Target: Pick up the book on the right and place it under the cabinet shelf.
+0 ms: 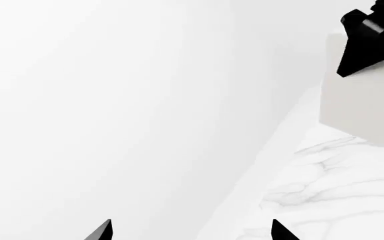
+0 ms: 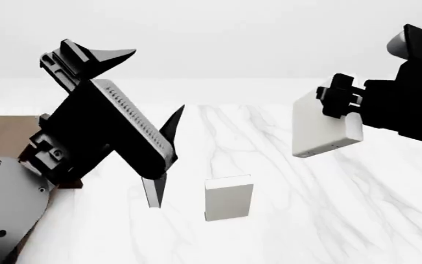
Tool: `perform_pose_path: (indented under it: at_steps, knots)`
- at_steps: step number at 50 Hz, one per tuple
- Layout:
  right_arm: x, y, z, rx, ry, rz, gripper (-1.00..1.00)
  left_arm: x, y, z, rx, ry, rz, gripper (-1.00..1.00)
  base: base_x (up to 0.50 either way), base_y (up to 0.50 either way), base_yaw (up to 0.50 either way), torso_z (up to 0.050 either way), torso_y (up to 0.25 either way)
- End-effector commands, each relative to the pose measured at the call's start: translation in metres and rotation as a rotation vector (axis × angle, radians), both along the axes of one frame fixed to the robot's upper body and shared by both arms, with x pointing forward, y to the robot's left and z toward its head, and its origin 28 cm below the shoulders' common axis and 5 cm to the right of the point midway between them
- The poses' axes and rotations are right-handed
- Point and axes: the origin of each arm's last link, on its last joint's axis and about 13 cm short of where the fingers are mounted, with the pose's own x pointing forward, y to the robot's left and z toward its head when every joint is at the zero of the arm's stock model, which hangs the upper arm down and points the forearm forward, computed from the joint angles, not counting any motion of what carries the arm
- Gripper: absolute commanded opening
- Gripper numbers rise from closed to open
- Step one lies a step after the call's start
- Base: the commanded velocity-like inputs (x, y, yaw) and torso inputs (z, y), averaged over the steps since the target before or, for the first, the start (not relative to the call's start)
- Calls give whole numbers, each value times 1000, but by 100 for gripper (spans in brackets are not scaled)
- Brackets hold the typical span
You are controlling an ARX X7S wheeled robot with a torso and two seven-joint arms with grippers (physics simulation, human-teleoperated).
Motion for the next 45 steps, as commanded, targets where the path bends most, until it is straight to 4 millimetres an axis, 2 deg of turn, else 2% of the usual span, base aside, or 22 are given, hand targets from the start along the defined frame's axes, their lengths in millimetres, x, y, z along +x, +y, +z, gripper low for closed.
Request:
perform_pose_path:
  at_steps: [1, 16, 37, 41, 45]
  knots:
    - [11, 17, 24, 101, -86, 28, -100, -17, -11, -11, 86, -19, -77, 100, 0, 0, 0, 0, 0]
    - [19, 59, 24, 232, -94, 111, -100, -21, -23, -20, 79, -2, -121, 100, 0, 0, 0, 0, 1]
    - [17, 54, 31, 317, -79, 198, -100, -14, -36, -30, 76, 14, -139, 100, 0, 0, 0, 0, 1]
    - [15, 91, 30, 318, -81, 213, -100, -12, -38, -35, 75, 19, -138, 100, 0, 0, 0, 0, 0]
    - [15, 104, 31, 333, -76, 210, -100, -9, -39, -38, 78, 16, -130, 100, 0, 0, 0, 4, 3]
